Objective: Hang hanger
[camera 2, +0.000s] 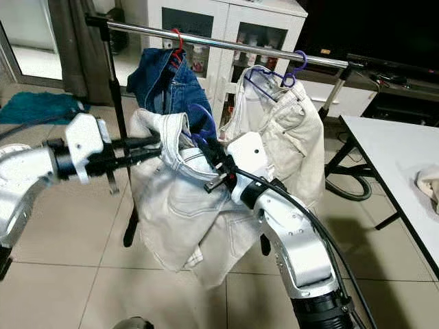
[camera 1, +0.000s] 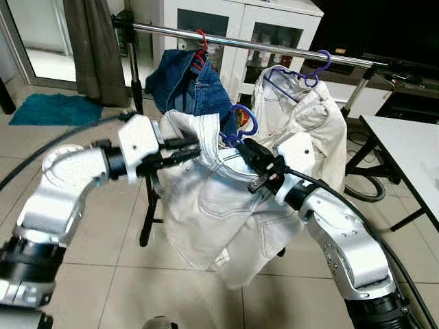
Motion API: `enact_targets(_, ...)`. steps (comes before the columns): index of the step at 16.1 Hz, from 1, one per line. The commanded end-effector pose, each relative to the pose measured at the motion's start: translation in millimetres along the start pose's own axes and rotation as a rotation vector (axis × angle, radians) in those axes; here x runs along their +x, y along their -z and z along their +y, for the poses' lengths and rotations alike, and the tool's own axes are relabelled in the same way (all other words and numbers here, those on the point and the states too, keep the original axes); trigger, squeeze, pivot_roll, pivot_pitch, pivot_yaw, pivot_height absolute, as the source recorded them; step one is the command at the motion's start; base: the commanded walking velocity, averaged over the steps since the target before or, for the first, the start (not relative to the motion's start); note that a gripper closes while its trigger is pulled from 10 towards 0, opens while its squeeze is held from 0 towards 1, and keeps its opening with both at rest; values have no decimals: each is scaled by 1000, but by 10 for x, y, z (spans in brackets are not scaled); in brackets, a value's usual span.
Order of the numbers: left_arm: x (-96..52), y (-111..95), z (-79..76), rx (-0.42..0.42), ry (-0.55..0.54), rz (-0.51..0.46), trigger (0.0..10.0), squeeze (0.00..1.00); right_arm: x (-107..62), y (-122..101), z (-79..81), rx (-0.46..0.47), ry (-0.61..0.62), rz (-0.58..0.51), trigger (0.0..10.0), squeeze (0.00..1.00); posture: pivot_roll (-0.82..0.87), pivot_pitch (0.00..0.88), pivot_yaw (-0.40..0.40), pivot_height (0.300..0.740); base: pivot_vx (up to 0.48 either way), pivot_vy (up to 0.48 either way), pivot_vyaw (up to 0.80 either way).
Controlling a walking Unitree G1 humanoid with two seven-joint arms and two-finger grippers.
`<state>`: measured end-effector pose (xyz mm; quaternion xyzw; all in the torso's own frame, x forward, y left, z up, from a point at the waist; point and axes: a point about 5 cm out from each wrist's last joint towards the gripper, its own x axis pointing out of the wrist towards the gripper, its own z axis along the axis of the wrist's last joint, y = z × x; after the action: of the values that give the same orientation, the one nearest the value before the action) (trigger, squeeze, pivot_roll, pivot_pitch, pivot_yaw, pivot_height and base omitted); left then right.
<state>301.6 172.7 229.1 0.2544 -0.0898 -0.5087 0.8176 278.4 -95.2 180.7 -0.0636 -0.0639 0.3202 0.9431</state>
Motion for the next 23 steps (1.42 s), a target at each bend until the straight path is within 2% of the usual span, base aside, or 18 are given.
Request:
enact_targets(1, 3, -51, 28, 17, 11, -28, 10000, 1000, -2, -194, -44, -48, 8, -86, 0, 0, 111, 0, -105, 740, 0, 0, 0)
enact_targets(3, -30, -18, 64, 66, 18, -17, 10000, 1000, -12, -197, -58, -51, 13, -85, 0, 0, 96, 0, -97, 740, 0, 0, 0)
enact_targets(4, -47, -29, 81, 117, 49, -11, 10000, 1000, -18, -199, -67, -53, 14, -83, 0, 0, 96, 0, -101, 740, 0, 0, 0)
enact_targets(8, -41, -43, 90, 178, 125, 9, 10000, 1000, -8, -207, -71, -57, 1, -82, 0, 0, 101, 0, -112, 740, 0, 0, 0)
enact_targets(10, -1, -48, 99, 206, 154, 1, 10000, 1000, 2, -212, -66, -61, -8, -82, 0, 0, 101, 0, -112, 740, 0, 0, 0)
enact_targets(12, 136, -106, 175, 322, 158, -30, 10000, 1000, 12, -218, -60, -70, -26, -79, 0, 0, 102, 0, -119, 740, 0, 0, 0)
enact_targets(14, 207, -126, 212, 367, 176, -26, 10000, 1000, 15, -214, -49, -79, -51, -70, 0, 0, 101, 0, -120, 740, 0, 0, 0)
enact_targets(15, 268, -92, 214, 367, 230, -8, 10000, 0, 11, -213, -29, -83, -75, -64, 0, 0, 99, 0, -120, 740, 0, 0, 0)
enact_targets(20, 420, 118, 170, 367, 382, 106, 10000, 0, 8, -240, -14, -84, -97, -66, 0, 0, 88, 0, -111, 740, 0, 0, 0)
enact_targets(23, 485, 213, 154, 381, 424, 164, 10000, 0, 8, -254, -15, -88, -105, -69, 0, 0, 79, 0, -111, 740, 0, 0, 0)
